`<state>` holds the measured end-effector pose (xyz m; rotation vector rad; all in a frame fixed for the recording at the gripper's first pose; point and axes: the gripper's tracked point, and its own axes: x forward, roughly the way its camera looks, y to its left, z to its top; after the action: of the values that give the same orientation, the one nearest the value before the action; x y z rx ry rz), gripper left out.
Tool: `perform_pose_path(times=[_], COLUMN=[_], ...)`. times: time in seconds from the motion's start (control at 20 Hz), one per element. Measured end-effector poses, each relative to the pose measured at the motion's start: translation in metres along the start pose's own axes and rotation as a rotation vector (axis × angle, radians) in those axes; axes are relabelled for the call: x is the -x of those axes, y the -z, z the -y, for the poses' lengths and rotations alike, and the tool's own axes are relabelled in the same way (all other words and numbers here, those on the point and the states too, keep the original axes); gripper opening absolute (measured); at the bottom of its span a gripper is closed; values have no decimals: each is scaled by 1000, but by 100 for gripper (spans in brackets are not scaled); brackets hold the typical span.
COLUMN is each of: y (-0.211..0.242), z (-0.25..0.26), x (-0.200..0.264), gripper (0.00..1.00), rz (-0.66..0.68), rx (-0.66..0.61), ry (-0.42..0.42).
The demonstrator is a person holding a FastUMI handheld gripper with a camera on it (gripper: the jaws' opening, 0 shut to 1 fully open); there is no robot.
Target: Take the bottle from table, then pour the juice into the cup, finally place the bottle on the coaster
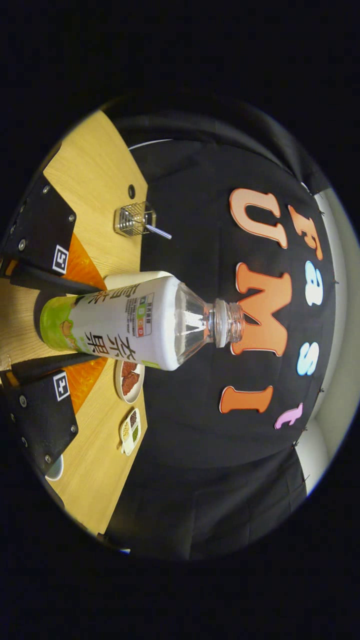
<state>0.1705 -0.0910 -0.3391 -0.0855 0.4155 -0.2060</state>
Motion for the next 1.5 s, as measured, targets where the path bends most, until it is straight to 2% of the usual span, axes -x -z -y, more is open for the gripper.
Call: perform_pose_path(times=[0.2, 0.65, 0.75, 0.9, 1.15, 1.3, 1.5], y=[27, 35, 35, 34, 12, -11, -53], z=[-9, -8, -8, -11, -4, 3, 8], x=[-15, -24, -23, -21, -2, 18, 49], gripper=[57, 57, 63, 67, 92, 97, 97], rz=[-55, -62, -55, -48, -2, 48, 127], rx=[38, 17, 16, 32, -20, -30, -19], ry=[-27, -36, -28, -23, -4, 11, 32])
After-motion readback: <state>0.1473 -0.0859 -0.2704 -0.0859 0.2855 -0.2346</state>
